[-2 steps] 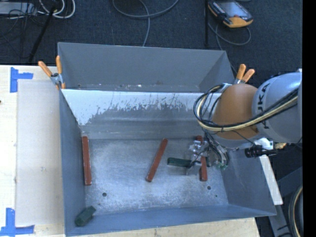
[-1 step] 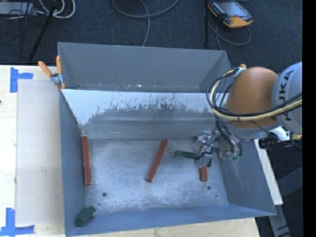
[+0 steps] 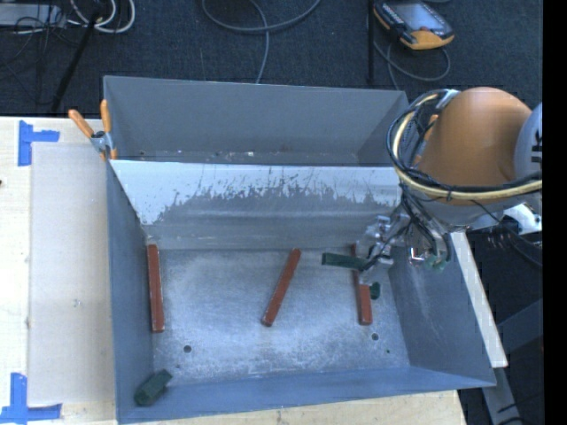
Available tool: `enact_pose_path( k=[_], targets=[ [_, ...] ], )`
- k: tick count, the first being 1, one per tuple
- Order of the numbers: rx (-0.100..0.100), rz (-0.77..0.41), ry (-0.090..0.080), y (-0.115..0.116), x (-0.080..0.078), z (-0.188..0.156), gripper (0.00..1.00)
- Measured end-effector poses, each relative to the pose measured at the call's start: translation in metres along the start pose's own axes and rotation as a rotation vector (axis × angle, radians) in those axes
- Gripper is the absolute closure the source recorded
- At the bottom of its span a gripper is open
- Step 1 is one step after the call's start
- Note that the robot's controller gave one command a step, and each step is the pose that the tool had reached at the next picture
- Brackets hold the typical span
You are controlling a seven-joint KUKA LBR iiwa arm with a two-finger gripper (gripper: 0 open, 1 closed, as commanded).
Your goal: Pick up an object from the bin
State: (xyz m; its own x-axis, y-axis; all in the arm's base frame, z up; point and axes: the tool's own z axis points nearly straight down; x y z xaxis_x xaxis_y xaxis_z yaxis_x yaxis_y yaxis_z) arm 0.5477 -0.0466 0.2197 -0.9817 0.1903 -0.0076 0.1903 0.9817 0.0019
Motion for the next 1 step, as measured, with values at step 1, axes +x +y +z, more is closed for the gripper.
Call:
enact_pose_path(
  k=[1],
  targets=[
    [0.000,-0.009,0.005,0.0393,-0.0424,0.0154,1.00]
  ],
)
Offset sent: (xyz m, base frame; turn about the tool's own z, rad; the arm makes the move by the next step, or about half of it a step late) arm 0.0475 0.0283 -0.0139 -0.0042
